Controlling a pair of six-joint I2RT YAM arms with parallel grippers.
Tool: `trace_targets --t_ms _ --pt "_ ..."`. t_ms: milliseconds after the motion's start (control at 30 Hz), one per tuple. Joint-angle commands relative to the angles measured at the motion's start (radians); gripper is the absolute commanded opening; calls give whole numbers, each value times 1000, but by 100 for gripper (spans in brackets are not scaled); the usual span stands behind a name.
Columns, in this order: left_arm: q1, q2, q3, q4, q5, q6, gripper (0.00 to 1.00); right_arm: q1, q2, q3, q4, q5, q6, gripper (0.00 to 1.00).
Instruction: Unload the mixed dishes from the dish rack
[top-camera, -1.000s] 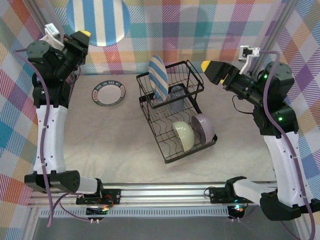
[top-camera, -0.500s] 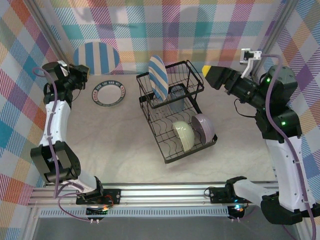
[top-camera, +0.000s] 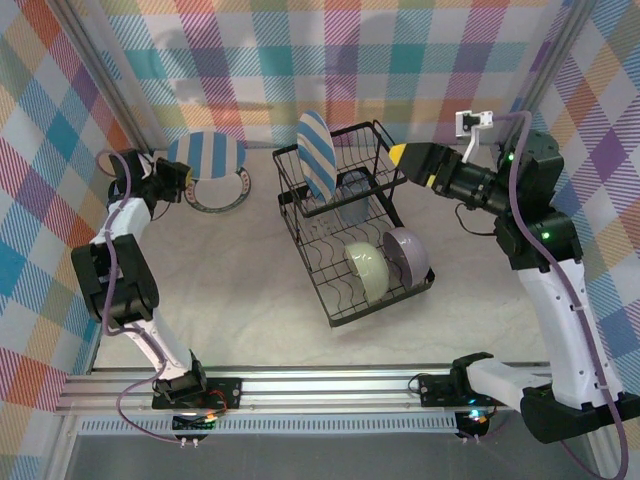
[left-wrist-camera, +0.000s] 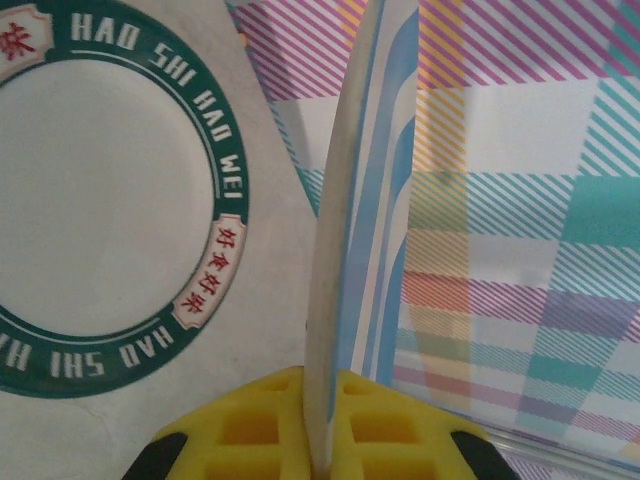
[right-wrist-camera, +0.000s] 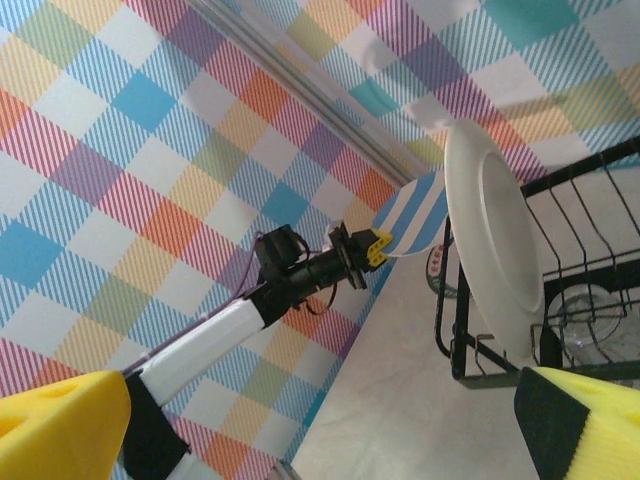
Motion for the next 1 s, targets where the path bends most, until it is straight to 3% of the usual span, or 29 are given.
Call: trace_targets --t_ms 0,800,967 --pt "15 30 1 80 54 35 0 2 -7 -19 -35 -52 16 99" --pt "19 226 16 66 57 94 0 5 11 -47 -63 -48 7 99" --pt "19 248 20 67 63 95 4 5 17 -46 -54 -45 16 99"
